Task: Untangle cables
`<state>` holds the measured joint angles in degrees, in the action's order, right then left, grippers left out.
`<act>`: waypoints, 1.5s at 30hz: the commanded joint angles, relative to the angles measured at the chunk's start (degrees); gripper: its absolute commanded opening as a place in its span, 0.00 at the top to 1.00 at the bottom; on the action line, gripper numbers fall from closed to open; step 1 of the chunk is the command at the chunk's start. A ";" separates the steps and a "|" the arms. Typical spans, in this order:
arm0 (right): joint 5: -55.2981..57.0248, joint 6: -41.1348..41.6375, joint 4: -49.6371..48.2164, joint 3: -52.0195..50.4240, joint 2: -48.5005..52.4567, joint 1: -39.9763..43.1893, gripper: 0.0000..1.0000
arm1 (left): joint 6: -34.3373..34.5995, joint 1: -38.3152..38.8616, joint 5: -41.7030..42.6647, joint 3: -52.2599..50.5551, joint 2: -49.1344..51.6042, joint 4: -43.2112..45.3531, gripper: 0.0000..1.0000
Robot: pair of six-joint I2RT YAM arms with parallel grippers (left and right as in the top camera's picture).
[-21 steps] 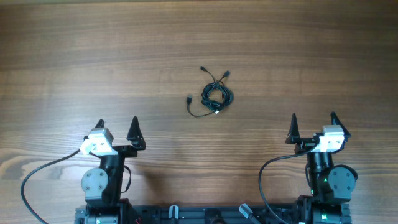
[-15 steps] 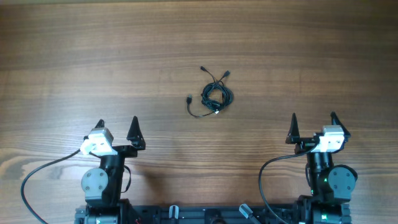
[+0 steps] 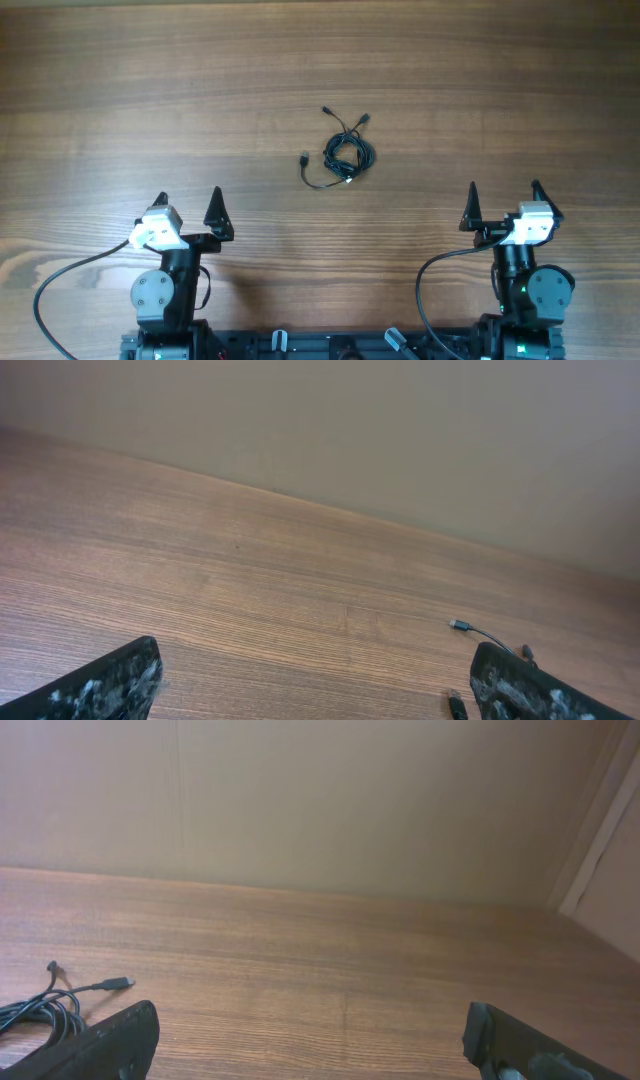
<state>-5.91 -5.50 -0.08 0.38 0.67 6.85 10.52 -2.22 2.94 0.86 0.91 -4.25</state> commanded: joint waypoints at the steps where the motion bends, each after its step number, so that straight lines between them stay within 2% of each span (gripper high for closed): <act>1: 0.52 -0.50 -0.24 -0.09 -0.24 0.31 0.00 | -1.09 -0.26 0.63 -0.52 0.24 0.11 0.00; 20: 0.52 -0.50 -0.24 -0.09 -0.24 0.31 0.00 | -0.55 -0.26 0.96 -0.52 0.39 0.98 0.00; 24: 0.50 -0.50 -0.24 -0.09 -0.24 0.31 0.00 | 2.62 -0.26 2.51 -0.52 0.39 2.82 0.00; 26: 0.52 -0.48 -0.24 -0.09 -0.24 0.31 0.00 | 11.19 -0.26 8.66 -0.48 0.39 9.75 0.00; 28: 0.50 -0.46 -0.24 -0.09 -0.24 0.31 0.00 | 14.29 -0.26 11.89 -0.20 0.39 11.82 0.00; 30: 0.52 -0.50 -0.24 -0.09 -0.24 0.31 0.00 | 19.02 -0.26 12.76 1.88 0.50 10.99 0.00; 33: 0.52 -0.50 -0.24 -0.09 -0.24 0.31 0.00 | 20.20 -0.24 13.11 6.97 2.23 7.43 0.00; 38: 0.52 -0.46 -0.24 -0.09 -0.24 0.31 0.00 | 20.17 -0.24 13.20 17.03 11.56 -0.31 0.00; 42: 0.52 -0.50 -0.24 -0.09 -0.24 0.31 0.00 | 19.52 0.66 16.13 23.96 22.80 -2.67 0.00; 45: 0.52 -0.50 -0.24 -0.09 -0.24 0.31 0.00 | 19.52 5.84 16.09 30.05 33.88 -3.34 0.00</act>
<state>-5.91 -5.50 -0.10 0.36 0.80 6.90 29.91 -0.49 17.65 25.61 27.31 -7.68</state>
